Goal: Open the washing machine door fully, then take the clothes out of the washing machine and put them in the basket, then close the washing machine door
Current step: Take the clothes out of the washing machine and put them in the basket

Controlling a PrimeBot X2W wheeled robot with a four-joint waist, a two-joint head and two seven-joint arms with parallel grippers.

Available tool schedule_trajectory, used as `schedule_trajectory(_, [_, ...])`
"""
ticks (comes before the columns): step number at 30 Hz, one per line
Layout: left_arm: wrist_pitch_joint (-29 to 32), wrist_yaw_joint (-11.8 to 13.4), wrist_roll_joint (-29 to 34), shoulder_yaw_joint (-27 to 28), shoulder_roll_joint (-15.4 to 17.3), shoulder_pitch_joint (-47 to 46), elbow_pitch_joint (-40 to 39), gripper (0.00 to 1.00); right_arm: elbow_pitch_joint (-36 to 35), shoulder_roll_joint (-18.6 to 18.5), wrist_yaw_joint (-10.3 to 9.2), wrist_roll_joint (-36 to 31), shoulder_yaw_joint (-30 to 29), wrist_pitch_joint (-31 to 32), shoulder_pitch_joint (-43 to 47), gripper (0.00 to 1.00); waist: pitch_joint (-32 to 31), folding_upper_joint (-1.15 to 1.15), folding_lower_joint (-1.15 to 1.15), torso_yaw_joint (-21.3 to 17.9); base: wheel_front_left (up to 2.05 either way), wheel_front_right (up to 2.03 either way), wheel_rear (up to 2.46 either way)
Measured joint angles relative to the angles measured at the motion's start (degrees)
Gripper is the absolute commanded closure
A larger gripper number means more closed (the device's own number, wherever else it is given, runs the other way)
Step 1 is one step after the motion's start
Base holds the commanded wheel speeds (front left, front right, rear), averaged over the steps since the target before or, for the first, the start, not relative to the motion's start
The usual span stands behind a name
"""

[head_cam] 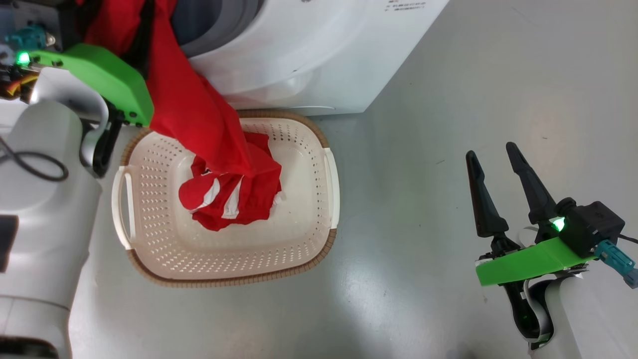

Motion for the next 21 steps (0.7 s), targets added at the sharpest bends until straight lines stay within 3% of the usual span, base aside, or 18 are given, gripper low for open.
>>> schedule_trajectory(17, [3.12, -0.01, -2.74, -6.12, -0.99, -8.59, 14.86, 0.0, 0.03, -0.01, 0.0, 0.35, 1.07, 0.0, -0.01, 0.0, -0.37, 0.0, 0.0, -1.45, 0.0, 0.0, 0.0])
schedule_trajectory(18, [3.42, -0.01, -3.13, -6.54, -1.0, -8.85, 15.3, 0.05, 0.03, -0.01, 0.0, 0.48, 1.14, 0.0, -0.01, 0.0, -0.4, 0.0, 0.0, -1.54, 0.0, 0.0, 0.0])
schedule_trajectory(19, [3.77, -0.01, -3.58, -6.91, -1.01, -9.05, 15.7, 0.18, 0.07, -0.01, 0.0, 0.48, 1.21, 0.0, -0.01, 0.0, -0.46, 0.0, 0.0, -1.61, 0.0, 0.0, 0.0])
schedule_trajectory(21, [4.34, -0.01, -4.08, -7.75, -0.99, -9.25, 16.35, 0.52, 0.07, -0.01, 0.0, 0.48, 1.37, -0.01, -0.01, 0.0, -0.55, 0.0, 0.0, -1.78, 0.0, 0.0, 0.0])
